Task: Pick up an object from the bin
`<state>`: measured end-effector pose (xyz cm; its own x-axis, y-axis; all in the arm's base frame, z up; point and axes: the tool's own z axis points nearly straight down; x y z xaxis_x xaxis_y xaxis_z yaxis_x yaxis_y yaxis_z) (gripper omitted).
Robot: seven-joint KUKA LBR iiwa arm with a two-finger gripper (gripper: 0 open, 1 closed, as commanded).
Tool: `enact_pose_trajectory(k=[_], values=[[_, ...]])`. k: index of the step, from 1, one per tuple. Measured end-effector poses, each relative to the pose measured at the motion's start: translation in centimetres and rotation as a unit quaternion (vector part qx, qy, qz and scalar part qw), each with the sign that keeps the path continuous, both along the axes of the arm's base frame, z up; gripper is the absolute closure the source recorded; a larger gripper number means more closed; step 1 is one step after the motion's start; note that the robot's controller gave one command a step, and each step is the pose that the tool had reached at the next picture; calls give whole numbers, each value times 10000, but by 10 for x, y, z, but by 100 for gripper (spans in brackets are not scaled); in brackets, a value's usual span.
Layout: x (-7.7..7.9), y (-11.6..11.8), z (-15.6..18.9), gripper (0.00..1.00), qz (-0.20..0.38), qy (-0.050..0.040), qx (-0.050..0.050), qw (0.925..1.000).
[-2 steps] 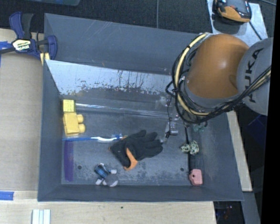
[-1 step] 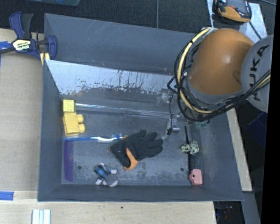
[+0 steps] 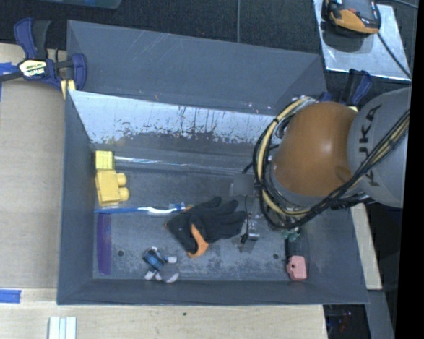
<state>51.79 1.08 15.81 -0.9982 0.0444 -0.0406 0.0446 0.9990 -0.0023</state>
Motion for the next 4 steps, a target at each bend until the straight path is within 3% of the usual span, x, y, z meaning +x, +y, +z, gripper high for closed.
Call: enact_pose_trajectory(k=[1, 2, 3, 4], values=[[-10, -17, -67, 100, 404, -43, -21, 9992], [-10, -17, -67, 100, 404, -43, -21, 9992], [-15, -20, -9, 100, 368, -18, -20, 9993], [-9, 3, 54, 100, 476, -51, -18, 9989]])
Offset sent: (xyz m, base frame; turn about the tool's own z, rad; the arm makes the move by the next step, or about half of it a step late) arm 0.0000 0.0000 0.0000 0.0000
